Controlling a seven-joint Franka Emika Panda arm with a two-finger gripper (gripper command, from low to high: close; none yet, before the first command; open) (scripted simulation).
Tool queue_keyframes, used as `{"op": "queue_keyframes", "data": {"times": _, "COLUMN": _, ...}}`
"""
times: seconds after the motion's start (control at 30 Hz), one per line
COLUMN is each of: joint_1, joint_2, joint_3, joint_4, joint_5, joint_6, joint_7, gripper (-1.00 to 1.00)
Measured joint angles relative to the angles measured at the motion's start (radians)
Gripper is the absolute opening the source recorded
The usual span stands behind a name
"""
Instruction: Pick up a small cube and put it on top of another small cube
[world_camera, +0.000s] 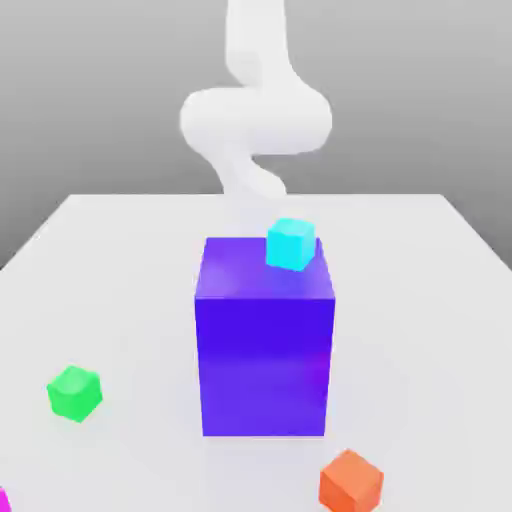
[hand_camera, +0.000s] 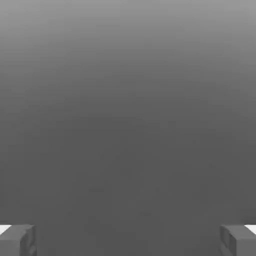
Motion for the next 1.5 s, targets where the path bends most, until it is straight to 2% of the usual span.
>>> {"op": "queue_keyframes", "data": {"times": 0.33, "joint_1": -0.044, "joint_2": 0.367, "joint_3": -0.108, "joint_4": 0.069, "joint_5": 0.040, "joint_6": 0.069, "joint_7": -0.012, "gripper": 0.00}}
{"op": "queue_keyframes", "data": {"times": 0.63, "joint_1": -0.114, "joint_2": 0.695, "joint_3": -0.191, "joint_4": 0.131, "joint_5": 0.115, "joint_6": 0.128, "joint_7": -0.051, "gripper": 0.00}}
{"op": "queue_keyframes", "data": {"times": 1.07, "joint_1": -0.260, "joint_2": 1.170, "joint_3": -0.232, "joint_4": 0.221, "joint_5": 0.213, "joint_6": 0.212, "joint_7": -0.099, "gripper": 0.00}}
{"op": "queue_keyframes", "data": {"times": 1.2, "joint_1": -0.301, "joint_2": 1.315, "joint_3": -0.203, "joint_4": 0.255, "joint_5": 0.252, "joint_6": 0.293, "joint_7": -0.124, "gripper": 0.00}}
{"op": "queue_keyframes", "data": {"times": 1.23, "joint_1": -0.309, "joint_2": 1.345, "joint_3": -0.193, "joint_4": 0.262, "joint_5": 0.262, "joint_6": 0.315, "joint_7": -0.131, "gripper": -1.00}}
{"op": "queue_keyframes", "data": {"times": 1.5, "joint_1": -0.304, "joint_2": 1.327, "joint_3": -0.200, "joint_4": 0.257, "joint_5": 0.257, "joint_6": 0.300, "joint_7": -0.128, "gripper": -1.00}}
